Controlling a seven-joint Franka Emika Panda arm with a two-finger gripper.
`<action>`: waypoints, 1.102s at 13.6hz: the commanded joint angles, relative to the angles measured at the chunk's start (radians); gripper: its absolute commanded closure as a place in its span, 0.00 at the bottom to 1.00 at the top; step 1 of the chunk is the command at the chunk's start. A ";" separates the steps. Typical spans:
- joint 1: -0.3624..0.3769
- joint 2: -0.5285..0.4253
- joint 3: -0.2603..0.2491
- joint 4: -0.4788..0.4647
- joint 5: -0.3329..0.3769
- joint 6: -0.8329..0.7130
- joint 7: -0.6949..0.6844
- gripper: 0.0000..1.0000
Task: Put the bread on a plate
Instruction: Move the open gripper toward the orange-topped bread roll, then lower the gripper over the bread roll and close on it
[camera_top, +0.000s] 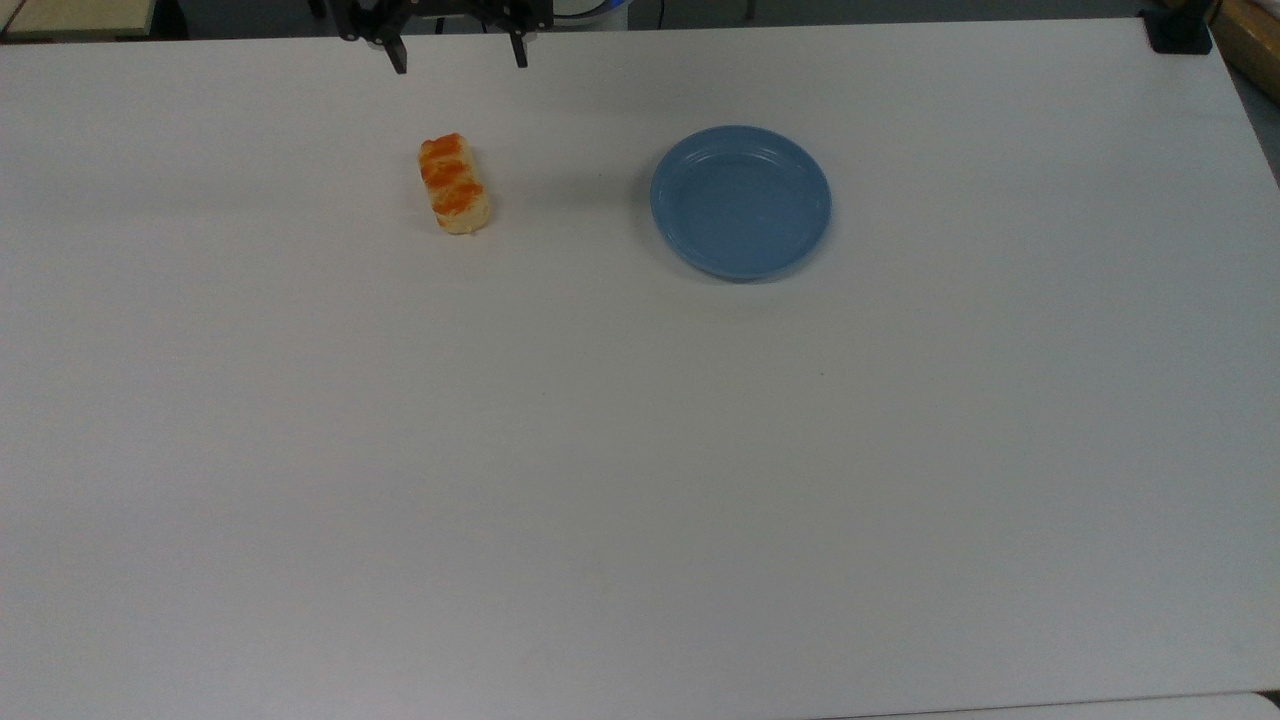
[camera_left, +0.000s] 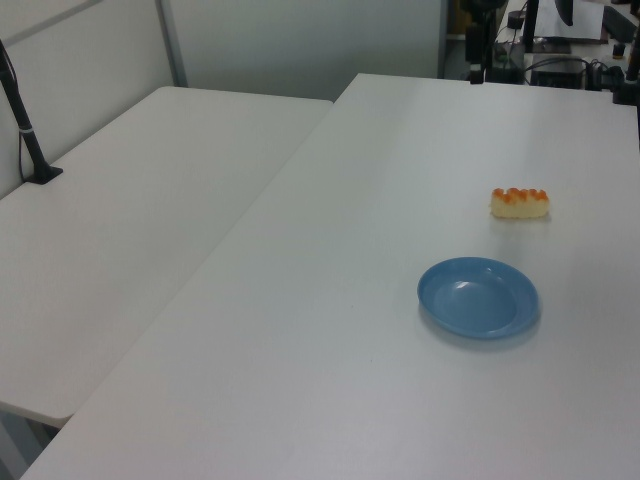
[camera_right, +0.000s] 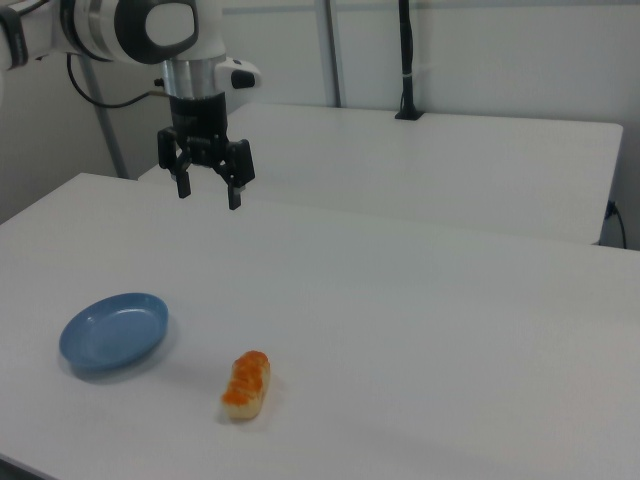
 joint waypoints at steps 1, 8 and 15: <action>0.019 -0.018 -0.007 -0.074 0.017 -0.004 -0.021 0.00; 0.035 -0.147 0.012 -0.422 0.014 0.173 -0.101 0.00; -0.055 -0.268 0.012 -0.645 -0.081 0.384 -0.271 0.00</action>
